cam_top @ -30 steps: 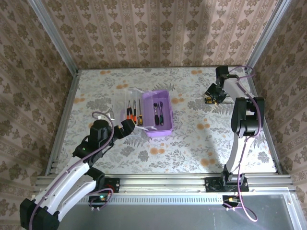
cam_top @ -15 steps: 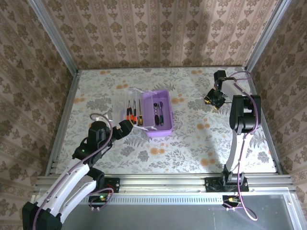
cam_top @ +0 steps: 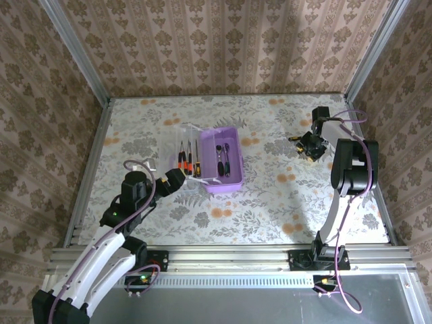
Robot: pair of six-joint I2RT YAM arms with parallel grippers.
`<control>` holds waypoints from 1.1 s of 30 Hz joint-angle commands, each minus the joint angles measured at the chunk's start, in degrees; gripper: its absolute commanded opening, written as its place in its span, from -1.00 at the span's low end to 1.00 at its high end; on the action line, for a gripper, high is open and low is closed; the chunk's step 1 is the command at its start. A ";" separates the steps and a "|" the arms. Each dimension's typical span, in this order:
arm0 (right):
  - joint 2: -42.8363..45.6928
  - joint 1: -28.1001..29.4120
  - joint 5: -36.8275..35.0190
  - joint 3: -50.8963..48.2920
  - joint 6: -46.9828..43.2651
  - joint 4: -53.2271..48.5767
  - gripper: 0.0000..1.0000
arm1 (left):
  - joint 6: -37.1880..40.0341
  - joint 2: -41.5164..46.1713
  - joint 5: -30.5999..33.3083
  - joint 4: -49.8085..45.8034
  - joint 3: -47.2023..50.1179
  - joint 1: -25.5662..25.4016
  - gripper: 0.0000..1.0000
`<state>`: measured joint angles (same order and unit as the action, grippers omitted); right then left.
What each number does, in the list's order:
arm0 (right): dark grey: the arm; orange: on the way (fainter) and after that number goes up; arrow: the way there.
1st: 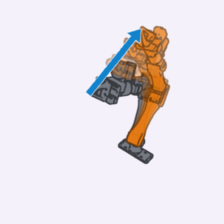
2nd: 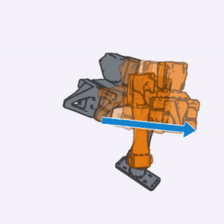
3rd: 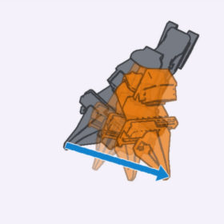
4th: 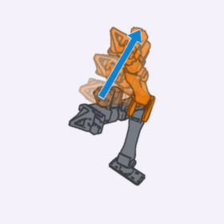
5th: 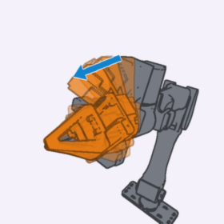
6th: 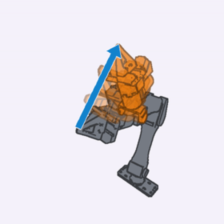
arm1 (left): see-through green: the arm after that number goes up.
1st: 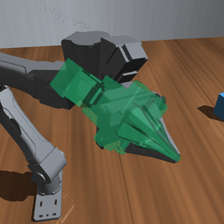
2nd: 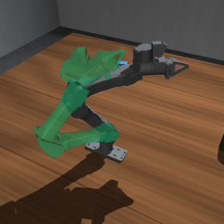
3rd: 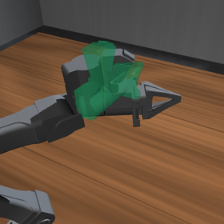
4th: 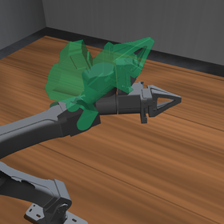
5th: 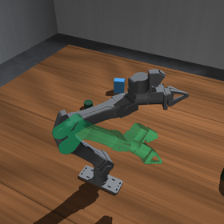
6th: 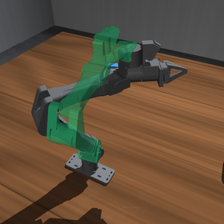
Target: Pack the tool kit
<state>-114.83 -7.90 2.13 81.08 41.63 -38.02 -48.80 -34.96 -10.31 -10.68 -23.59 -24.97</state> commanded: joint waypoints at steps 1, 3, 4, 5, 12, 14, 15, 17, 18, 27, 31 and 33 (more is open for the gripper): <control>-1.23 -0.27 0.67 2.55 -1.37 -2.59 0.04 | 0.46 0.51 -0.68 -0.15 -0.75 0.36 1.00; -2.33 -0.21 1.15 3.78 -1.54 -3.08 0.04 | 0.37 0.46 -0.59 -0.30 -0.69 0.41 1.00; -2.67 -0.24 1.34 4.28 -1.70 -3.24 0.03 | 0.35 0.50 -0.51 -0.31 -0.66 0.43 1.00; -2.80 -0.27 1.45 4.51 -1.72 -3.17 0.03 | 0.41 0.51 -0.51 -0.38 -0.66 0.41 1.00; -4.76 -0.44 0.08 6.36 -1.46 -4.26 0.03 | 1.32 -0.26 -0.15 -0.44 -1.38 0.48 1.00; -5.98 -0.45 -0.25 7.38 -1.37 -4.95 -0.03 | 1.60 -0.86 -0.22 -0.45 -1.84 0.49 1.00; -6.37 -0.45 -0.46 7.63 -1.46 -4.96 -0.05 | 1.75 -1.22 -0.32 -0.46 -2.09 0.48 1.00; -6.97 -0.54 -1.14 7.93 -1.46 -5.05 -0.15 | 1.94 -1.81 -0.42 -0.40 -2.40 0.52 1.00; -7.28 -0.62 -1.17 7.98 -1.54 -5.10 -0.19 | 1.95 -2.04 -0.42 -0.27 -2.50 0.53 1.00; -4.58 -2.32 -0.87 4.04 -1.99 -3.42 -0.53 | 2.30 -2.57 -0.42 -0.17 -3.12 0.66 1.00; -0.44 -3.43 -0.04 -0.47 -1.74 -1.36 -0.60 | 2.30 -3.02 -0.63 -0.11 -3.69 0.70 1.00; 2.29 -3.61 0.37 -3.16 -1.72 -0.11 -0.62 | 2.30 -3.25 -0.85 -0.13 -3.99 0.71 1.00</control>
<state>-116.22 -10.41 3.40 81.34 40.07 -37.01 -47.92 -38.00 -10.35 -11.14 -25.08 -24.64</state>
